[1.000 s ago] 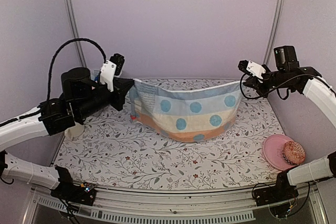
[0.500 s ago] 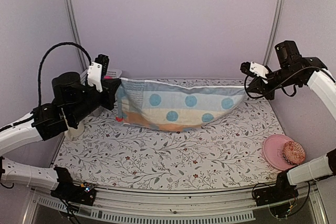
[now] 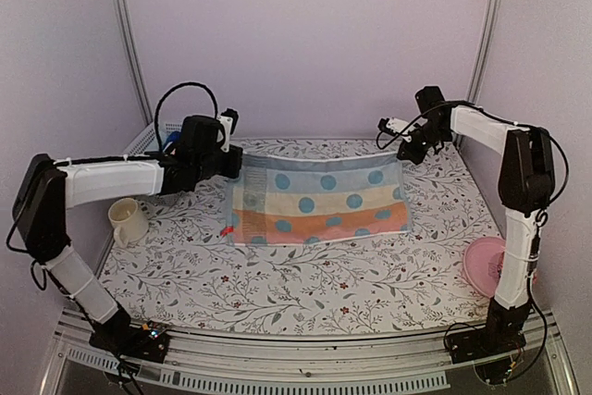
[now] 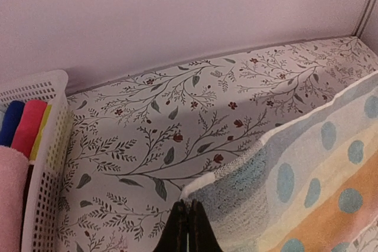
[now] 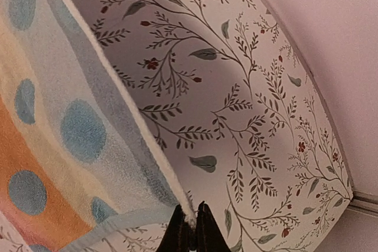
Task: Roll the towels
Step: Flatten out the towel at the center of the board, then fold the towel at the center of the board.
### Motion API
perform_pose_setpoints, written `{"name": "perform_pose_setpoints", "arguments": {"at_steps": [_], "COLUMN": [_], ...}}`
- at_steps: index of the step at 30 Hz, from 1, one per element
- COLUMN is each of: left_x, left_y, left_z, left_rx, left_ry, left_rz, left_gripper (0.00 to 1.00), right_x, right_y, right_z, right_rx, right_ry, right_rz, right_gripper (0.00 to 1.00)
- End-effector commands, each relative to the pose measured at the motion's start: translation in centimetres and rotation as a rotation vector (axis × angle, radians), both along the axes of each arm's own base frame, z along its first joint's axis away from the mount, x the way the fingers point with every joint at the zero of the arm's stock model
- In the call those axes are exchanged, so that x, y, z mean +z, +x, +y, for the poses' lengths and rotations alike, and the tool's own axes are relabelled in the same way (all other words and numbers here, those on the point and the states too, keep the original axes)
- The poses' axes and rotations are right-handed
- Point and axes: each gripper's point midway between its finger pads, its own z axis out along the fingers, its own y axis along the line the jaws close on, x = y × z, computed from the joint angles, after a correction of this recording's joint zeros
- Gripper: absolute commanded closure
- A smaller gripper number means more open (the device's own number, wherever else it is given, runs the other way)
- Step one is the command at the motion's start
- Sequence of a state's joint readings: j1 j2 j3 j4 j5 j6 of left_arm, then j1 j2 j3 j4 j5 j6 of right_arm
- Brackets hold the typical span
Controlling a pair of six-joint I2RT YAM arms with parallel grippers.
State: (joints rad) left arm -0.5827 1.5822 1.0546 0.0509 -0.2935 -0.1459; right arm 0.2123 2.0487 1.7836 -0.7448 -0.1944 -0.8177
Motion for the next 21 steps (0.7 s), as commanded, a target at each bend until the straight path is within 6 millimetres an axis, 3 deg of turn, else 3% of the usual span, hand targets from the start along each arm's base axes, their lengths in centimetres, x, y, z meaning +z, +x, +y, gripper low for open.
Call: {"name": "perform_pose_setpoints", "arguments": {"at_steps": [1,3,4,6,8,14,18,21], "left_x": [-2.0,-3.9,-6.5,-7.4,-7.4,-7.2,-6.6,-4.7], "left_y": [7.0,9.2,10.1,11.5,12.2,11.3,10.0,9.0], "left_z": [-0.4,-0.8,-0.9,-0.6,-0.1,0.4,0.9,0.8], "left_rx": [-0.002,-0.008,-0.006,0.007,0.013,-0.033,-0.07,-0.111], "left_ry": [0.005,0.039,0.066,0.083,0.088,0.109,0.097,0.081], "left_rz": [-0.007,0.001,0.034,0.033,0.009,-0.04,-0.067,-0.101], "left_gripper": [1.0,1.0,1.0,1.0,1.0,1.0,1.0,1.0], "right_x": [-2.5,-3.2,-3.3,-3.3,-3.4,-2.9,-1.4,-0.8], "right_y": [6.5,8.2,8.8,9.5,9.8,8.7,6.3,4.3], "right_z": [-1.4,-1.6,-1.7,-1.8,-1.6,-1.1,-0.6,-0.4], "right_rx": [-0.106,-0.122,-0.13,-0.133,-0.126,-0.09,-0.026,0.016], "right_ry": [-0.078,-0.09,-0.095,-0.092,-0.084,-0.03,0.015,0.03], "right_rz": [-0.096,-0.131,-0.153,-0.18,-0.192,-0.184,-0.176,-0.172], "right_gripper": [0.98,0.98,0.98,0.98,0.98,0.98,0.98,0.98]}}
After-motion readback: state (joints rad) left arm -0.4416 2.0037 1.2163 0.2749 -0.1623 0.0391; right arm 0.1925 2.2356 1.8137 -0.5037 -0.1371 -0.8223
